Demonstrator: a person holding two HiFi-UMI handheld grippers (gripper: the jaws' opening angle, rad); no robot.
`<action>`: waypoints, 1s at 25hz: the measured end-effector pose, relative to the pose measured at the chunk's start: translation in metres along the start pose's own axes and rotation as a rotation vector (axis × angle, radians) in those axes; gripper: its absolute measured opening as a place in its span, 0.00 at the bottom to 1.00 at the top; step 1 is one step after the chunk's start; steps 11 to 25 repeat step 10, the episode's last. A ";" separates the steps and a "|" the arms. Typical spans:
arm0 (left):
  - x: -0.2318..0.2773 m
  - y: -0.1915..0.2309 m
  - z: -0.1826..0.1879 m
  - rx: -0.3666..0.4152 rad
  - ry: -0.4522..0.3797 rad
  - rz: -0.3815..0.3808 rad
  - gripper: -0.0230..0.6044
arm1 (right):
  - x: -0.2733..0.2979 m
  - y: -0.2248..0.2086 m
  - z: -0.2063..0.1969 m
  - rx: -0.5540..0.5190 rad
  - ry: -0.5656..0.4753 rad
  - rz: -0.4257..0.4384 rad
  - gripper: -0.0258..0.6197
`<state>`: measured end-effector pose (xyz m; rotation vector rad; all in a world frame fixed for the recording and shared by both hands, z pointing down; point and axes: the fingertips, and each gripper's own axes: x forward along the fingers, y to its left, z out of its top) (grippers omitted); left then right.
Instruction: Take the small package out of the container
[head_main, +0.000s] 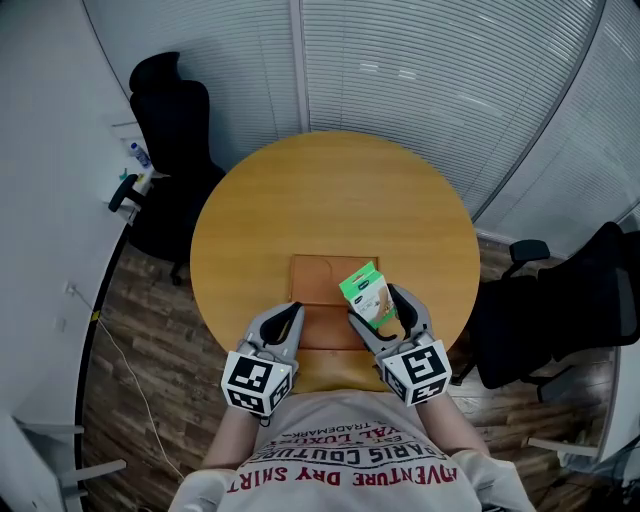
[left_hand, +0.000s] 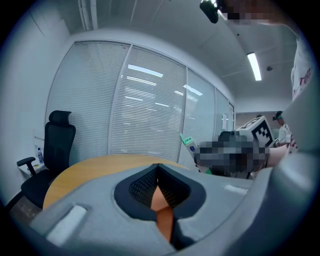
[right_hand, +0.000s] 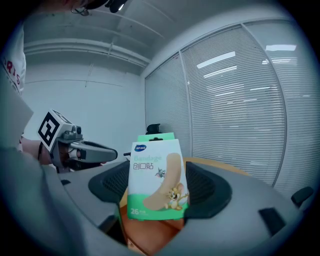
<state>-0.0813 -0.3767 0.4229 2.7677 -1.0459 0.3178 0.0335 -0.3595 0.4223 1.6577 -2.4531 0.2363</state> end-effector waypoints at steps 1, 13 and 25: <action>0.000 0.000 0.000 0.002 0.002 -0.001 0.06 | 0.000 0.000 0.000 0.003 0.001 -0.001 0.59; -0.002 -0.011 -0.002 0.020 -0.003 -0.012 0.06 | -0.007 -0.012 -0.007 0.040 0.000 -0.042 0.59; -0.002 -0.011 -0.002 0.020 -0.003 -0.012 0.06 | -0.007 -0.012 -0.007 0.040 0.000 -0.042 0.59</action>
